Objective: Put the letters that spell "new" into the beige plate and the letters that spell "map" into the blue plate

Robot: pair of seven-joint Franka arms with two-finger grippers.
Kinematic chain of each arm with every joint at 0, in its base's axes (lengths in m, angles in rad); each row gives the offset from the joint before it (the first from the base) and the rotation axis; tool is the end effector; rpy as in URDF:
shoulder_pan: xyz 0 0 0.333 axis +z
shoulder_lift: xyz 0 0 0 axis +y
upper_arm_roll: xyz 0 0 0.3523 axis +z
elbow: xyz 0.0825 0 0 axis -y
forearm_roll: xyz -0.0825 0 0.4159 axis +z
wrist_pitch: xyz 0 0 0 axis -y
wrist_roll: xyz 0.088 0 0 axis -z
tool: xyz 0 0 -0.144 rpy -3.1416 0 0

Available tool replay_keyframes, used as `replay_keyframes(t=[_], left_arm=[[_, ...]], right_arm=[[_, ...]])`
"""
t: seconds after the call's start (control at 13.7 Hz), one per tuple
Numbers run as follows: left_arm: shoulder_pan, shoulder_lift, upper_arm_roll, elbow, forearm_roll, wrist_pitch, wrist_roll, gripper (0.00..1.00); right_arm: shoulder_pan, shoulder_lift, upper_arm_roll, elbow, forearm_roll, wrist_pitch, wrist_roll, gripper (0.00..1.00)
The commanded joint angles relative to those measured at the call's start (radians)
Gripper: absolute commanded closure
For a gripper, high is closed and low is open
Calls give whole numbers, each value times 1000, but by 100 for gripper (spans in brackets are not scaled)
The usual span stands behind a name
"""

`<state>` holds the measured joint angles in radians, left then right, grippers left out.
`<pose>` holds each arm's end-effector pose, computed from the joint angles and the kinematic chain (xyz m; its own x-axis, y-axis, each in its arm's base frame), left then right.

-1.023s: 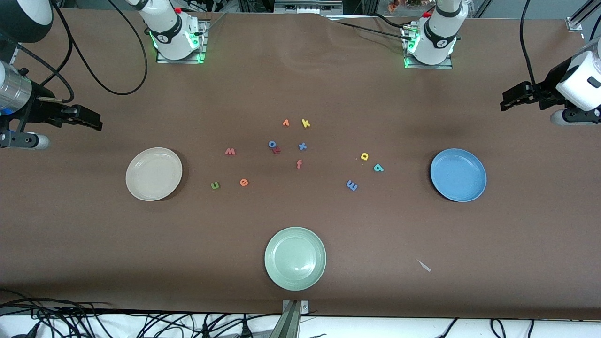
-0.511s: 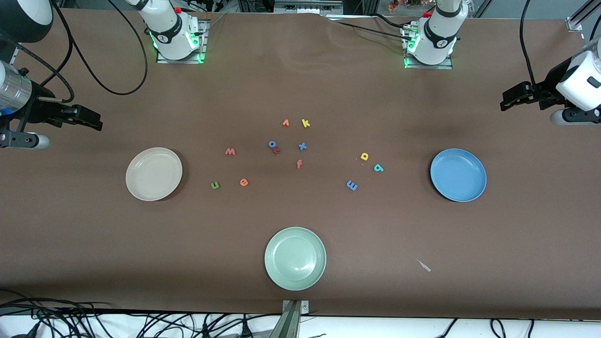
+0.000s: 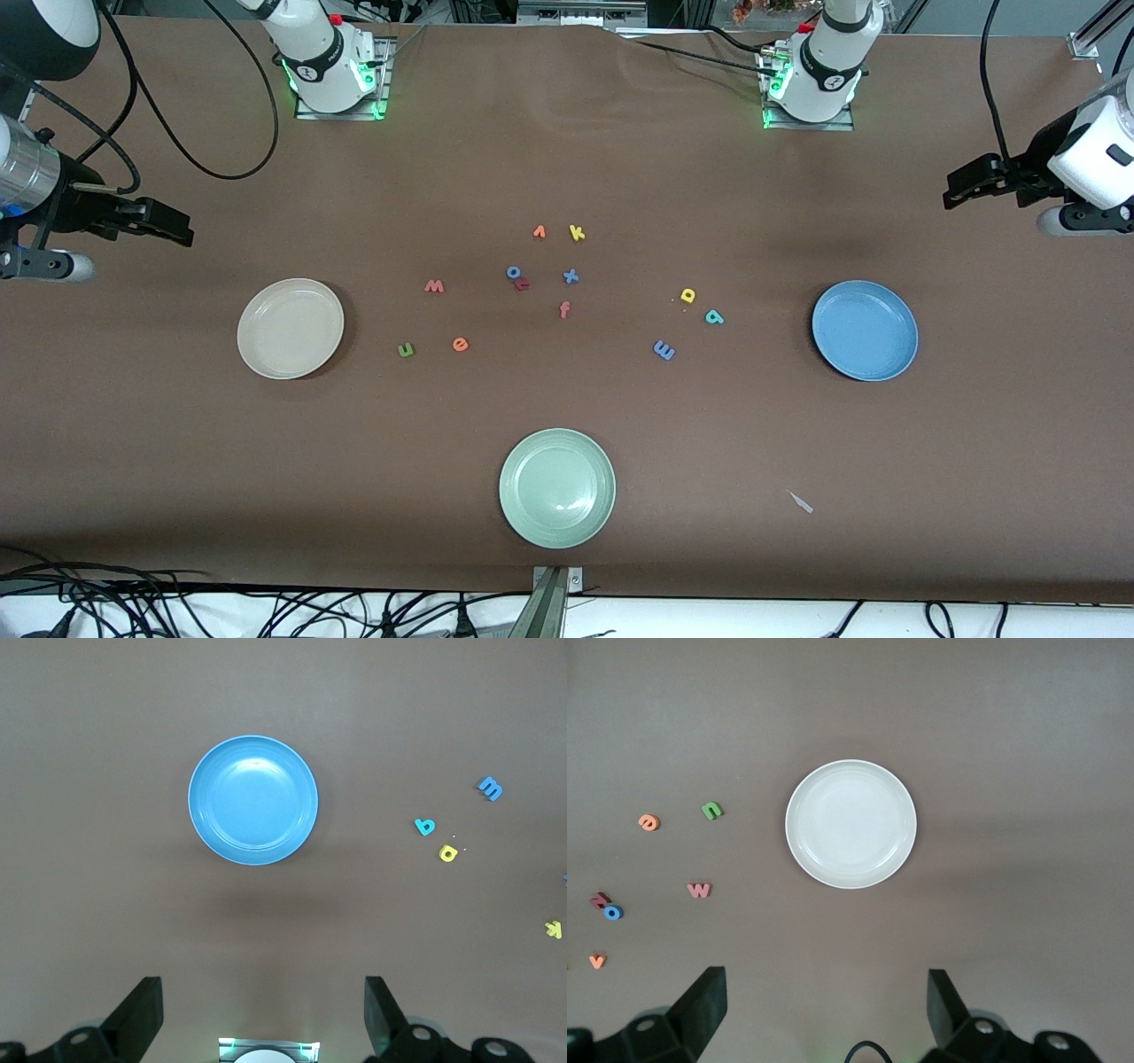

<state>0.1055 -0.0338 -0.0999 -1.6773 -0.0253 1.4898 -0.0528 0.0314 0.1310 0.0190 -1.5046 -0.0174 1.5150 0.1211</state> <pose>0.5563 -0.0015 0.5841 0.9864 0.0568 -0.1542 0.0596 -0.9981 0.0138 0.6176 0.0279 0.5734 0.9905 -0.0718 -0.1176 -0.0688 -0.9972 0.0293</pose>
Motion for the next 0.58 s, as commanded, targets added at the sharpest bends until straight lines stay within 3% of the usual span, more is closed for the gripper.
replay_keyframes(t=[0.0,0.51], left_arm=[[8,-8,-6,-9,-8,-10,18,0],[11,18,-1,-10,-7,0,22,0]], right_arm=[[1,-8,1,-5,14,-9,-4,0],[47,31,13,-5,13,19,-4,0]])
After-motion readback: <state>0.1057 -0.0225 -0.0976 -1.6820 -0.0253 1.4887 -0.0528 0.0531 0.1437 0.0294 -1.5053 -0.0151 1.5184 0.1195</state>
